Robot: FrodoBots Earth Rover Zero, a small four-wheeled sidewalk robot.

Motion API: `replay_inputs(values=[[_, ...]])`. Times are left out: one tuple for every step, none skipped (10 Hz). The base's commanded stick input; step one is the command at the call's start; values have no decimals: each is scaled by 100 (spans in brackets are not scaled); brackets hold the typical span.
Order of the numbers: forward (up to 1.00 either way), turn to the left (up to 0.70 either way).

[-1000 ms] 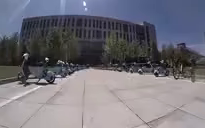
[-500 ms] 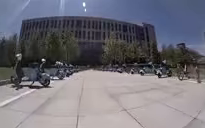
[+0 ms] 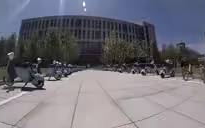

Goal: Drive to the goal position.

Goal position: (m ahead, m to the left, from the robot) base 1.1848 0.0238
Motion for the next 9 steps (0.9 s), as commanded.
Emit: replay_inputs(values=[[56, 0], [56, 0], [56, 0], [55, 0], [55, 0], [56, 0], [55, 0], [56, 0], [56, 0]])
